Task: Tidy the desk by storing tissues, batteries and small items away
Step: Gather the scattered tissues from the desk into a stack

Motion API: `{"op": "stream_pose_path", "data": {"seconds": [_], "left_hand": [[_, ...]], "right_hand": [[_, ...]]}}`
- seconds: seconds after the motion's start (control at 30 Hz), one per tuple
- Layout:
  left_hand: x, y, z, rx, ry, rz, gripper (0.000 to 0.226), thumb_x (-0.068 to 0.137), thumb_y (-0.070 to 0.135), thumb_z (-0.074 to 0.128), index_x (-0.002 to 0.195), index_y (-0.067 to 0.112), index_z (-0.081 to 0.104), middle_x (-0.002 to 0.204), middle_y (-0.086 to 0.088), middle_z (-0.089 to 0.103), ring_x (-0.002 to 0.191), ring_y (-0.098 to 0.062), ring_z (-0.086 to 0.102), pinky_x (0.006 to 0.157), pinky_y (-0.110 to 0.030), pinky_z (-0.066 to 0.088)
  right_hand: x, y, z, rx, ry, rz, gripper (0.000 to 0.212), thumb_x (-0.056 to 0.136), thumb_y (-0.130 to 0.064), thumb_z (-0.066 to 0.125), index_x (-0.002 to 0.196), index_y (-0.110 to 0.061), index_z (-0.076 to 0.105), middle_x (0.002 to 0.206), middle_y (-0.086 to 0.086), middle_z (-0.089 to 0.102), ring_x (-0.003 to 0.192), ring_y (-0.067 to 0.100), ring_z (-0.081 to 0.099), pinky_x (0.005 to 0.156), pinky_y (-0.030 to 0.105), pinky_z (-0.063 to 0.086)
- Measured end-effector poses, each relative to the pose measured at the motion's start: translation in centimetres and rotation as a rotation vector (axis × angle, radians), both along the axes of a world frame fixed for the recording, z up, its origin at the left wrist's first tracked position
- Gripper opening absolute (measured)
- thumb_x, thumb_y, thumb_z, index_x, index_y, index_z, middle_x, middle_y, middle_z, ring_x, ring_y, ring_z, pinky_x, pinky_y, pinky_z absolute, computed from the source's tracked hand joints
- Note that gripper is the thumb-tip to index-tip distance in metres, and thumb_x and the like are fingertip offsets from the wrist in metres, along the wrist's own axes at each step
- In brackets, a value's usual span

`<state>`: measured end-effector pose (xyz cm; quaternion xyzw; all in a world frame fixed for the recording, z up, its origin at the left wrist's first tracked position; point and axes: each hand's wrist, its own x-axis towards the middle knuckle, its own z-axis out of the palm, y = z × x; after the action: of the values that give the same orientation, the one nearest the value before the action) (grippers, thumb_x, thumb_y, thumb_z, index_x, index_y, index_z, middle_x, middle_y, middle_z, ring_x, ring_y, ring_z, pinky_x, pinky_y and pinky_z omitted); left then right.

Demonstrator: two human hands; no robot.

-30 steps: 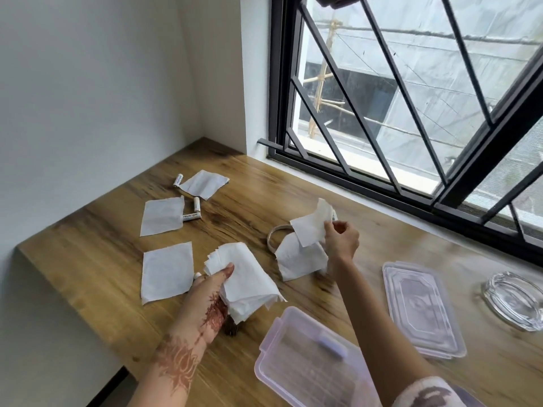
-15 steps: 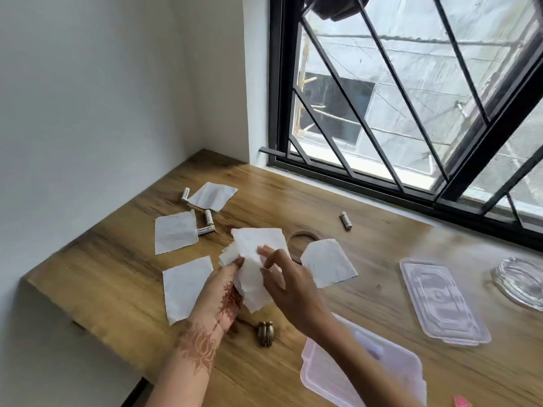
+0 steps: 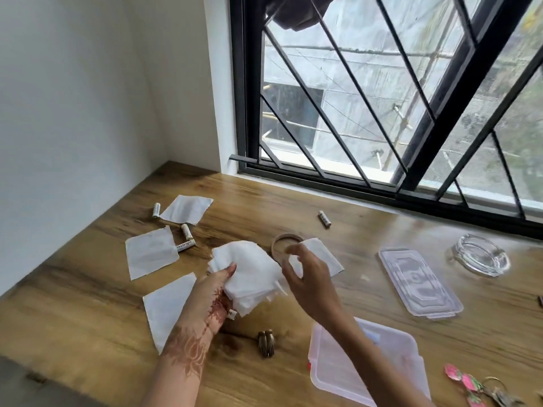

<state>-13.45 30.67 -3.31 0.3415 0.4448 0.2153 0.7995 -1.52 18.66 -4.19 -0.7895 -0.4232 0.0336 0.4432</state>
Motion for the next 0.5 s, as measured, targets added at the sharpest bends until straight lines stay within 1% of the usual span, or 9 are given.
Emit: {"op": "stream_pose_path", "data": {"seconds": [0.03,0.1,0.17,0.23,0.33,0.4,0.43,0.47,0.5], "left_hand": [[0.0,0.2,0.0,-0.001,-0.005,0.005,0.028,0.085,0.011,0.061,0.112,0.006,0.055,0.090,-0.012,0.066,0.077,-0.024,0.063,0.054,-0.029,0.054],[0.0,0.4,-0.2,0.001,-0.030,0.020,0.030,0.086,0.009,0.060,0.115,0.006,0.053,0.094,-0.012,0.064,0.080,-0.025,0.062,0.053,-0.029,0.054],[-0.1,0.8,-0.3,0.004,-0.038,0.043,0.030,0.086,0.008,0.059,0.115,0.007,0.053,0.091,-0.011,0.064,0.078,-0.024,0.061,0.051,-0.027,0.053],[0.0,0.9,0.0,0.005,-0.033,0.046,0.027,0.086,0.008,0.059,0.113,0.008,0.053,0.086,-0.010,0.062,0.074,-0.023,0.060,0.044,-0.024,0.052],[0.2,1.3,0.3,-0.004,-0.014,0.062,0.020,0.087,0.006,0.058,0.106,0.008,0.052,0.080,-0.010,0.059,0.069,-0.023,0.056,0.035,-0.022,0.049],[0.0,1.5,0.4,-0.011,-0.036,0.041,0.014,0.088,0.006,0.056,0.101,0.007,0.054,0.080,-0.010,0.060,0.070,-0.023,0.057,0.043,-0.026,0.052],[-0.1,1.6,0.3,-0.010,-0.053,0.011,0.010,0.088,0.007,0.055,0.099,0.007,0.056,0.083,-0.010,0.062,0.073,-0.023,0.059,0.049,-0.028,0.053],[-0.3,1.6,0.3,-0.003,-0.067,-0.023,0.008,0.089,0.008,0.055,0.096,0.008,0.058,0.086,-0.010,0.064,0.076,-0.023,0.061,0.054,-0.028,0.053],[-0.5,1.7,0.2,0.005,-0.077,-0.045,0.007,0.089,0.008,0.055,0.094,0.009,0.059,0.088,-0.010,0.065,0.078,-0.022,0.061,0.057,-0.029,0.054]], "right_hand": [[1.7,-0.3,-0.7,-0.051,-0.004,-0.101,0.018,0.088,-0.020,0.058,0.103,-0.009,0.060,0.105,0.004,0.064,0.095,0.016,0.058,0.080,0.028,0.047],[5.3,-1.1,-2.5,-0.255,0.032,-0.286,0.025,0.087,-0.022,0.060,0.105,-0.005,0.060,0.108,0.010,0.062,0.099,0.022,0.057,0.083,0.032,0.046],[8.0,-2.0,-3.9,-0.460,0.068,-0.416,0.031,0.087,-0.028,0.059,0.103,-0.002,0.058,0.109,0.015,0.060,0.100,0.027,0.053,0.084,0.036,0.043],[9.3,-2.4,-4.8,-0.548,0.092,-0.484,0.034,0.085,-0.032,0.061,0.098,-0.001,0.057,0.106,0.018,0.059,0.101,0.032,0.051,0.083,0.037,0.040],[9.8,-1.8,-4.9,-0.561,0.160,-0.531,0.029,0.077,-0.030,0.066,0.085,-0.002,0.062,0.096,0.017,0.063,0.095,0.035,0.055,0.077,0.037,0.044],[9.6,-1.3,-4.7,-0.523,0.260,-0.531,0.016,0.072,-0.020,0.065,0.065,-0.005,0.066,0.074,0.016,0.067,0.077,0.033,0.061,0.066,0.035,0.047],[9.5,-1.1,-4.5,-0.488,0.320,-0.532,0.017,0.070,-0.014,0.063,0.054,-0.008,0.063,0.061,0.013,0.064,0.067,0.030,0.061,0.061,0.033,0.045],[9.3,-1.1,-4.3,-0.440,0.382,-0.536,0.023,0.070,-0.010,0.060,0.047,-0.010,0.057,0.051,0.010,0.058,0.057,0.028,0.056,0.056,0.031,0.043],[9.2,-1.1,-3.9,-0.369,0.453,-0.540,0.028,0.070,-0.008,0.059,0.044,-0.013,0.051,0.047,0.007,0.052,0.051,0.025,0.051,0.053,0.030,0.039]]}}
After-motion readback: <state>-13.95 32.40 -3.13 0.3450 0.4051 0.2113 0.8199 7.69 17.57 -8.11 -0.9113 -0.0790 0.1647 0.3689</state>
